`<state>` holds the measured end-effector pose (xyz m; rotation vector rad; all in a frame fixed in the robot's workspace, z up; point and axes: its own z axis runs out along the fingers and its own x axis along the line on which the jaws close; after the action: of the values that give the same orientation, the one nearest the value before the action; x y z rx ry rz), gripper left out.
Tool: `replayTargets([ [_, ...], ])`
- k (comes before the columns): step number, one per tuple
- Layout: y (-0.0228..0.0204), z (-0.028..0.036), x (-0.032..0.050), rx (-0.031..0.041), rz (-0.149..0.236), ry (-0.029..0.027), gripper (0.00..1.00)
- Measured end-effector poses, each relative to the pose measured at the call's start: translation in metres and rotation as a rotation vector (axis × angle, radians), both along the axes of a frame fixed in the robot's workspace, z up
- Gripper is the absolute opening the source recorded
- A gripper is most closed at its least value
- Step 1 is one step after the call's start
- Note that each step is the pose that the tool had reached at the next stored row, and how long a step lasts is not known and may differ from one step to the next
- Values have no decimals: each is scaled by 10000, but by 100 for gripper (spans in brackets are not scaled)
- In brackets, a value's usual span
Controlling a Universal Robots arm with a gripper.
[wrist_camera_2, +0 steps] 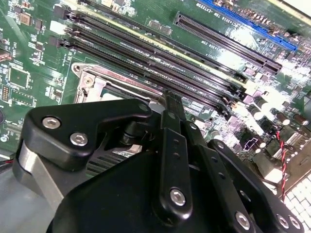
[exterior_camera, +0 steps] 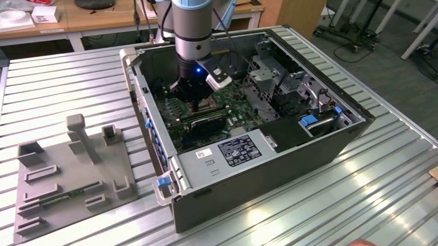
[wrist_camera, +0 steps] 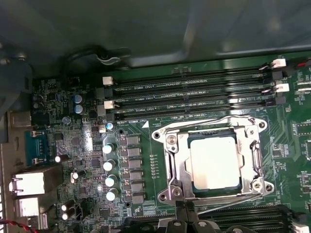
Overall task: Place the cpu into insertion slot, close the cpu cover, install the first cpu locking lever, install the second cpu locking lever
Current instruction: 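Install the second cpu locking lever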
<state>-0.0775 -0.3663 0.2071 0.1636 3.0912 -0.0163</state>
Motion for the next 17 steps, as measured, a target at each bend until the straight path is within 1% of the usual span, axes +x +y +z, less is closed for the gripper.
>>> replayTargets([
  [17, 0, -24, -69, 0, 1, 0, 10],
])
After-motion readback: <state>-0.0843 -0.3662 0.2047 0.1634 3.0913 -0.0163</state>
